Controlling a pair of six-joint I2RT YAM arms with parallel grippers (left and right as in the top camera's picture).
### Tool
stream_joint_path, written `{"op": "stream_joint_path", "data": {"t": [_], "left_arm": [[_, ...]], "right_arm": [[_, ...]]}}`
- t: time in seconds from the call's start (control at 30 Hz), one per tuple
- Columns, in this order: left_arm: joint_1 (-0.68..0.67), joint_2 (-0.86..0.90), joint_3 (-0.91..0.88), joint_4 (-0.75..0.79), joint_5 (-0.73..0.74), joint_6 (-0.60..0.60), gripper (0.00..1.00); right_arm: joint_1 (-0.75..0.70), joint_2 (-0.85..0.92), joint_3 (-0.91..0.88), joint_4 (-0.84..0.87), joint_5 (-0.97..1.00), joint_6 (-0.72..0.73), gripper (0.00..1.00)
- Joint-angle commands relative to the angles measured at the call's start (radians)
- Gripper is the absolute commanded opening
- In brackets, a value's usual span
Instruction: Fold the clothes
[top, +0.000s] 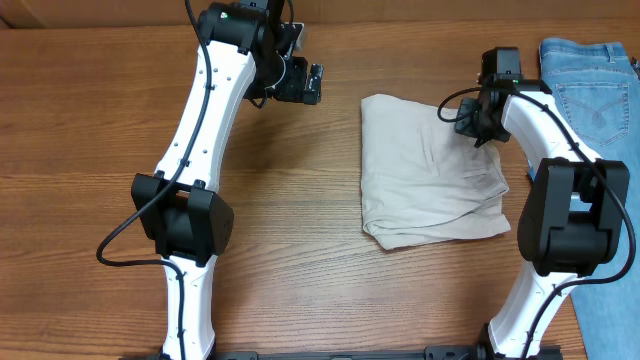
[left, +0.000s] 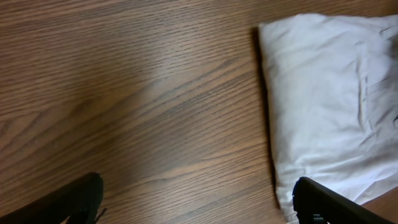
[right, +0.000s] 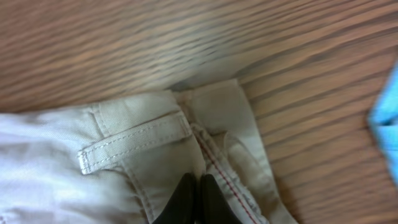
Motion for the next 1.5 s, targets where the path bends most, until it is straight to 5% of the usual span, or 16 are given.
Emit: {"op": "stream_joint_path", "data": {"t": [0.0, 0.07, 0.17, 0.23, 0.33, 0.63, 0.93, 1.27, 1.47], "left_arm": [[-0.006, -0.005, -0.001, 0.004, -0.016, 0.016, 1.0], [-0.006, -0.005, -0.001, 0.004, -0.016, 0.016, 1.0], [-0.006, -0.005, -0.001, 0.003, -0.016, 0.016, 1.0], [-0.006, -0.005, -0.001, 0.002, -0.015, 0.016, 1.0], [-0.006, -0.005, -0.001, 0.0, -0.016, 0.016, 1.0], [-0.006, -0.005, -0.001, 0.008, -0.016, 0.016, 1.0], [-0.006, -0.005, -0.001, 0.008, -0.019, 0.016, 1.0], [-0.006, -0.005, -0.001, 0.007, -0.019, 0.016, 1.0], [-0.006, -0.005, -0.001, 0.005, -0.019, 0.016, 1.0]], "right_arm": [[-0.006, 0.006, 0.03, 0.0, 0.166, 0.055, 0.04], [-0.006, 0.006, 0.029, -0.002, 0.188, 0.055, 0.05], [-0.006, 0.006, 0.028, -0.003, 0.211, 0.085, 0.2], [-0.006, 0.006, 0.028, -0.02, 0.238, 0.124, 0.43], [-0.006, 0.006, 0.035, -0.087, 0.301, 0.208, 0.45], [-0.006, -0.091, 0.201, -0.366, 0.037, 0.309, 0.11], [0.0, -0.162, 0.156, -0.511, -0.242, 0.203, 0.17], [0.006, -0.16, -0.235, -0.313, -0.368, 0.203, 0.19], [0.005, -0.161, -0.32, -0.395, -0.368, 0.208, 0.04]]}}
